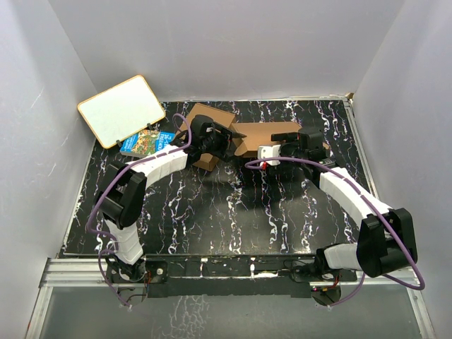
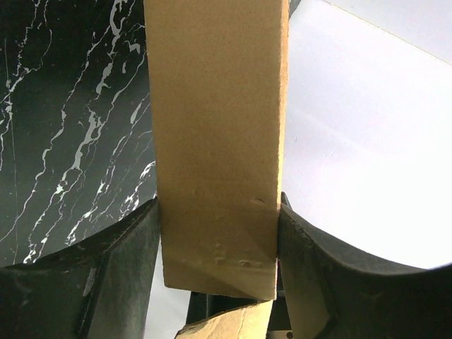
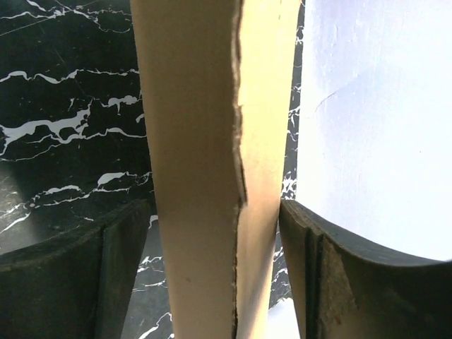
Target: Fold the paper box
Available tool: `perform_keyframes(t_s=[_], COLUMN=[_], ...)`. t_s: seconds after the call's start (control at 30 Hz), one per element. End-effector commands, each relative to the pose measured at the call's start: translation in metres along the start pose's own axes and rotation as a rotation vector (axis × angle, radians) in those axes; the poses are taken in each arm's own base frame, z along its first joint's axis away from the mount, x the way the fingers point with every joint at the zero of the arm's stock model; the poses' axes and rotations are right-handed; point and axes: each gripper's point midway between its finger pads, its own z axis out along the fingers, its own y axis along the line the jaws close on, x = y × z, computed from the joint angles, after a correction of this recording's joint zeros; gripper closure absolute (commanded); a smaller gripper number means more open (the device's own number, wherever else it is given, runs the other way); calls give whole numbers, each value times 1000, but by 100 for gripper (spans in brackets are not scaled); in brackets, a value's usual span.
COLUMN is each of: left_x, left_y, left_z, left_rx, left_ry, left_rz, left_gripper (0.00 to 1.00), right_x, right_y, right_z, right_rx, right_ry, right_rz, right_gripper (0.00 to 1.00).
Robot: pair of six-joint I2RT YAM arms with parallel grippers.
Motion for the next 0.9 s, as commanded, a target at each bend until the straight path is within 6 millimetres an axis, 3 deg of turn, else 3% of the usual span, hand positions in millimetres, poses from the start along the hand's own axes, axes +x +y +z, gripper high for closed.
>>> perform_keyframes(t_s=[0.0, 0.23, 0.47, 0.67, 0.73, 0.87], left_x=[14, 14, 15, 12, 7, -4], left_y=[-38, -38, -44, -51, -51, -52], left_z=[-11, -11, -14, -21, -25, -38], left_rx=[102, 107, 148, 233, 242, 264], left_ry=[54, 58, 67, 79, 63, 19], left_rz=[14, 12, 13, 5, 7, 8], left_gripper=[70, 69, 60, 28, 6, 3], right_x=[-6, -12, -16, -18, -19, -24], right_y=[-23, -24, -29, -29, -27, -31], right_z=[-1, -4, -6, -7, -8, -12], right_rx=[84, 75, 78, 66, 63, 69], right_ry=[-15, -33, -44, -47, -49, -61], right_rz=[-42, -4, 46, 110, 129, 165], right_gripper=[26, 50, 52, 54, 55, 56])
